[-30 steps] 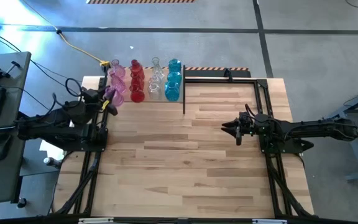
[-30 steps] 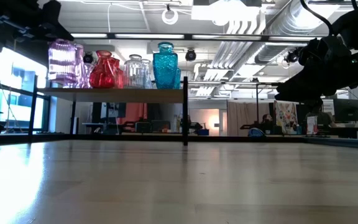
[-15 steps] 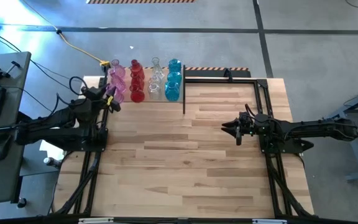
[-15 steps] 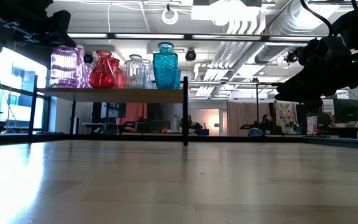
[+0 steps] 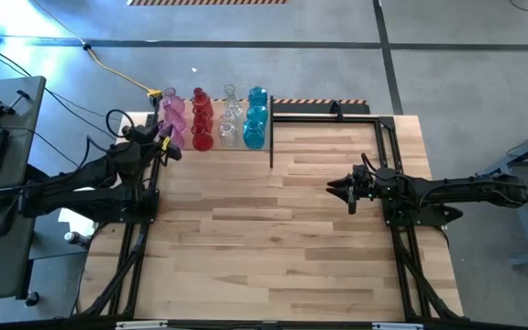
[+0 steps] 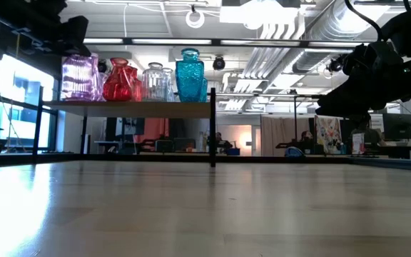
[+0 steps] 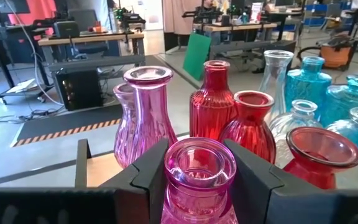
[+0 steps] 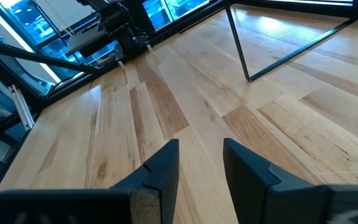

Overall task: Sort vases onto shelf
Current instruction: Put the purple vase on the shelf aligned with the other purple vases

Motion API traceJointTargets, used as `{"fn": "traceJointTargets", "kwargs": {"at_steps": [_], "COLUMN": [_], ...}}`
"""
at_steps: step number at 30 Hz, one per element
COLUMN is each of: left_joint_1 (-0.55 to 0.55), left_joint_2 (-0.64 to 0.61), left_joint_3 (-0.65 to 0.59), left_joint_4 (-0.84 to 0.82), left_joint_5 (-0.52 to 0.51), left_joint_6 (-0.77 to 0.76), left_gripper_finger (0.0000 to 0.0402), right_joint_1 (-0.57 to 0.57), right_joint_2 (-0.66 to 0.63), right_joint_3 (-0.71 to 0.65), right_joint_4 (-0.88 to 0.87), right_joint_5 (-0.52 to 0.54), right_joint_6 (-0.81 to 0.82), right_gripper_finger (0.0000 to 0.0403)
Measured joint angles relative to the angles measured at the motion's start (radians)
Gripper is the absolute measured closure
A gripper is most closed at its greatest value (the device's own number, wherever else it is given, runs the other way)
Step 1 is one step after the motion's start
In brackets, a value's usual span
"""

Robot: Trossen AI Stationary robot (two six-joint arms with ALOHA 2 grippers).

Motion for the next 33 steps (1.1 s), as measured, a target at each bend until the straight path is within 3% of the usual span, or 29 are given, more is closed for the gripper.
{"fn": "traceJointTargets", "kwargs": {"at_steps": [33], "left_joint_1": [0.158], "left_joint_2": [0.047], "left_joint_3": [0.0], "left_joint_4": [0.005], "left_joint_5": [0.118], "left_joint_6": [-0.079], "left_gripper_finger": [0.0201], "right_joint_1": [0.0], "right_joint_2": [0.0], "right_joint_3": [0.0], "right_joint_4": [0.0], "right_joint_5": [0.0], "right_joint_6": [0.0], "right_gripper_finger": [0.0293]}}
